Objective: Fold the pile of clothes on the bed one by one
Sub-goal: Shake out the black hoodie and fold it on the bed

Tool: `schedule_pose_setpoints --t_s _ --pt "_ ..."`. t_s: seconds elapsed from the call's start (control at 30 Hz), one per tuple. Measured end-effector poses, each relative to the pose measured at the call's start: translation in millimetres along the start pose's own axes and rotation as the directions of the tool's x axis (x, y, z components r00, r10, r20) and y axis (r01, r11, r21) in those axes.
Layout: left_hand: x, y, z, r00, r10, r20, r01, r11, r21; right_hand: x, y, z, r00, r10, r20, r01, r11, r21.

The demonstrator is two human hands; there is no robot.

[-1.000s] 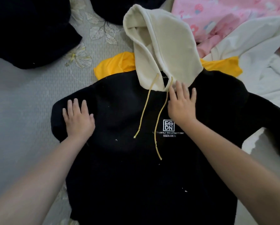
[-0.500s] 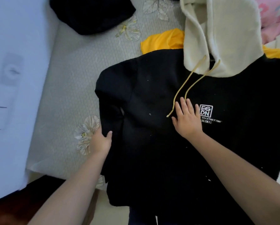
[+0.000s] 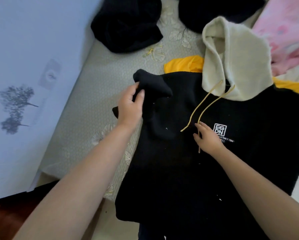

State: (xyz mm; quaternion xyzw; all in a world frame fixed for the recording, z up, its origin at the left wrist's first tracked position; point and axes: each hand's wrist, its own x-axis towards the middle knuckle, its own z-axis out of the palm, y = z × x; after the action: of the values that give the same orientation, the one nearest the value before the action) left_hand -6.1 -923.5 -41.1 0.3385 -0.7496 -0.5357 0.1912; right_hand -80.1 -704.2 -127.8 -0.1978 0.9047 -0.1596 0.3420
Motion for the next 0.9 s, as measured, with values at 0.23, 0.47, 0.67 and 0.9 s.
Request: schedule_pose_setpoints --t_s 0.23,0.47,0.67,0.9 --pt "-31 58 111 0.468 -0.152 0.871 0.632 0.746 -0.209 -53 92 -50 0.847 0.471 -0.247 -0.212 0.725 0.655" --pt "-57 -12 128 0.809 -0.235 0.539 -0.009 0.912 0.410 -82 115 -20 0.825 0.551 -0.125 -0.306 0.622 0.720" --pt "-30 -55 96 0.838 -0.155 0.523 -0.403 0.469 0.786 -73 88 7 0.847 0.474 -0.240 -0.418 0.874 0.248" --pt "-13 -67 103 0.726 -0.252 0.640 -0.628 0.137 0.766 -97 130 -46 0.883 0.402 -0.243 -0.278 0.865 0.418"
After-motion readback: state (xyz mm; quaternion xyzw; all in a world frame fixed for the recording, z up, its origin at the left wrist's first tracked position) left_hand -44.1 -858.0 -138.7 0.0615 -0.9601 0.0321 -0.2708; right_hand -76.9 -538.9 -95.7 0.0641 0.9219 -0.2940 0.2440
